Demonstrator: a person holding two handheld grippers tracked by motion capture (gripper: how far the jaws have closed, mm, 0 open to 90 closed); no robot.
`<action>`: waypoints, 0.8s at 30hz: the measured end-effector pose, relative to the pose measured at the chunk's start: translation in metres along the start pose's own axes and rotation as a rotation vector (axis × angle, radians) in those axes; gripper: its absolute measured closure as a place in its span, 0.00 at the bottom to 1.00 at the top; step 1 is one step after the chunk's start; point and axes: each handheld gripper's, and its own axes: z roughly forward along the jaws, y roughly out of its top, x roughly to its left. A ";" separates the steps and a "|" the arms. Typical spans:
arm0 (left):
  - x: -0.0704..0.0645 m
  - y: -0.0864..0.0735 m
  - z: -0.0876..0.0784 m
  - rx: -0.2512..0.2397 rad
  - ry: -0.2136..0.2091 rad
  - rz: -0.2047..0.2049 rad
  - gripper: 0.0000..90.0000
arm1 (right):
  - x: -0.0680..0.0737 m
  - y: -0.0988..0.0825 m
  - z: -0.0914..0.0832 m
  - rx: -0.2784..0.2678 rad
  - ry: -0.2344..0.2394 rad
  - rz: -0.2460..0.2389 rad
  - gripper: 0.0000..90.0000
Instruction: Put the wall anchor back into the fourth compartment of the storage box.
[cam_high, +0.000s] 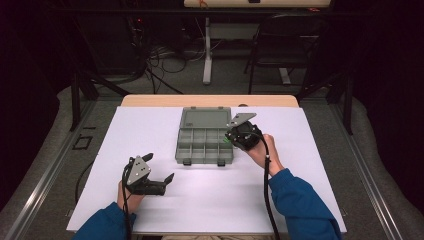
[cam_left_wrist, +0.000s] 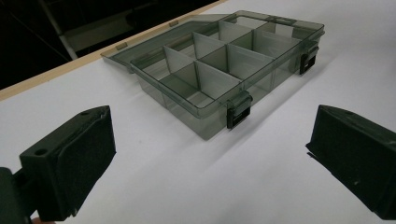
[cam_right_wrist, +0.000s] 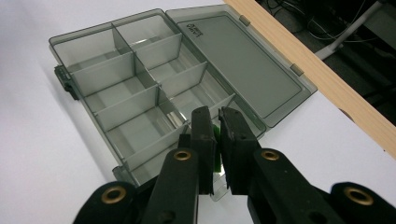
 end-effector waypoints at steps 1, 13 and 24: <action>0.000 0.000 0.000 0.000 0.000 0.003 0.00 | -0.001 0.001 0.001 0.003 -0.003 0.000 0.94; 0.000 0.000 0.000 -0.003 0.003 0.002 0.00 | -0.010 0.009 0.016 0.025 -0.002 0.013 0.94; 0.001 0.000 -0.001 -0.009 0.004 0.004 0.00 | -0.015 0.013 0.037 0.065 0.017 0.025 0.94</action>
